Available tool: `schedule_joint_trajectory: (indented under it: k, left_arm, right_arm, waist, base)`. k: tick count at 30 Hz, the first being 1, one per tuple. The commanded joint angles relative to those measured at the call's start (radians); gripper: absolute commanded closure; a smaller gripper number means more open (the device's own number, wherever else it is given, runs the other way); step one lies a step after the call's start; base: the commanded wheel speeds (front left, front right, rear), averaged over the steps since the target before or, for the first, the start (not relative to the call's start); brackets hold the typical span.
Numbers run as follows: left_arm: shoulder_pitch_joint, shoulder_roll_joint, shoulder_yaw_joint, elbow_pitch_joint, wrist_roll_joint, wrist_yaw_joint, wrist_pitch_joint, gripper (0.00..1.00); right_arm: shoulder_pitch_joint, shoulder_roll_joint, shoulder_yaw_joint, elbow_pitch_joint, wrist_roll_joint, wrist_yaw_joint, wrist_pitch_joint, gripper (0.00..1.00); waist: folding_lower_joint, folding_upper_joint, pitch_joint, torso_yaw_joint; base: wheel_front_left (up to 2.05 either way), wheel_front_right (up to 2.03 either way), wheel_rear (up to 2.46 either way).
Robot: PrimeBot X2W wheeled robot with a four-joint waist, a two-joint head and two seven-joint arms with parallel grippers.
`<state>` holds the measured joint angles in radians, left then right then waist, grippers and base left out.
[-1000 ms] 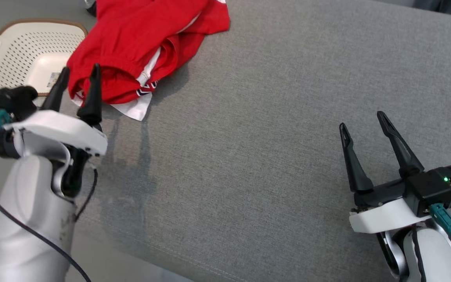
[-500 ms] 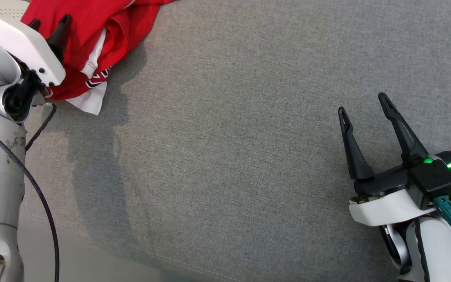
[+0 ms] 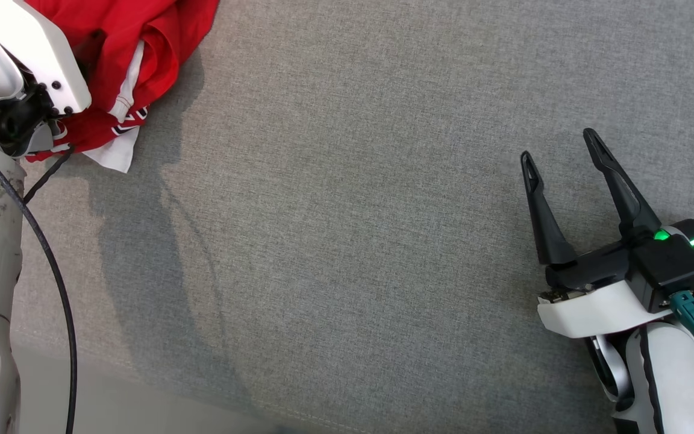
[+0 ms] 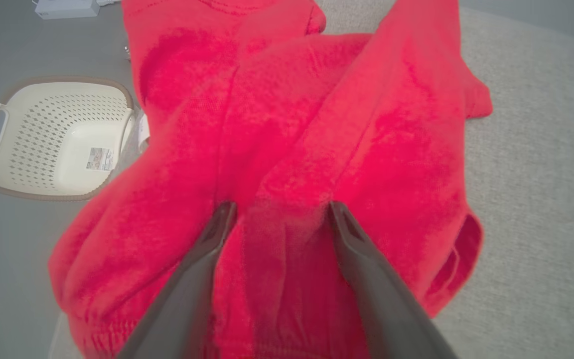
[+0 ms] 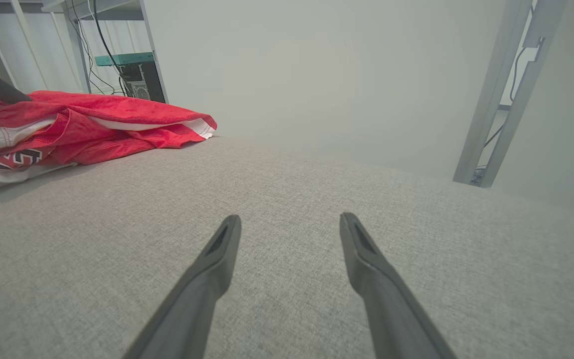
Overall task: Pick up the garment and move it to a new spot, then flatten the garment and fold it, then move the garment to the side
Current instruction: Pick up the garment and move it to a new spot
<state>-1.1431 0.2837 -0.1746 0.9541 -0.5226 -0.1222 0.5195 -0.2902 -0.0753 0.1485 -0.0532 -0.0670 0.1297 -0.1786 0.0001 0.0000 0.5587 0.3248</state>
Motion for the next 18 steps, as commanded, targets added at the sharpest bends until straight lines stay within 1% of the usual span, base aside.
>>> schedule_joint_trajectory:
  k: [1, 6, 9, 12, 18]
  left_arm:
    - [-0.018, 0.000, 0.001, 0.009, -0.006, 0.000, 0.004, 1.00]
    - [-0.032, -0.001, -0.003, 0.029, -0.014, -0.002, -0.019, 1.00]
    - [-0.034, -0.003, 0.002, 0.026, -0.020, -0.004, -0.059, 1.00]
    - [-0.041, -0.010, 0.026, 0.017, -0.043, -0.002, -0.130, 1.00]
    - [-0.028, -0.017, 0.049, 0.008, -0.050, 0.002, -0.295, 1.00]
  right_arm:
    - [-0.008, -0.007, 0.000, 0.003, 0.004, 0.002, -0.009, 0.00]
    - [-0.009, -0.006, -0.004, 0.016, 0.007, 0.002, -0.019, 0.00]
    - [-0.007, -0.004, -0.008, 0.020, 0.005, 0.002, -0.022, 0.00]
    - [-0.006, -0.001, -0.010, 0.027, 0.003, 0.002, -0.027, 0.00]
    - [0.014, 0.005, -0.020, 0.049, 0.003, 0.002, -0.036, 0.00]
  waist:
    - [-0.0001, 0.0000, -0.001, -0.002]
    - [-0.0001, 0.0000, -0.009, -0.004]
    - [-0.0001, 0.0000, -0.018, -0.004]
    - [-0.0001, 0.0000, -0.032, -0.004]
    - [-0.0001, 0.0000, -0.089, 0.002]
  base:
    - [0.00, 0.00, 0.00]
    - [0.00, 0.00, 0.00]
    - [0.00, 0.00, 0.00]
    - [0.00, 0.00, 0.00]
    - [0.00, 0.00, 0.00]
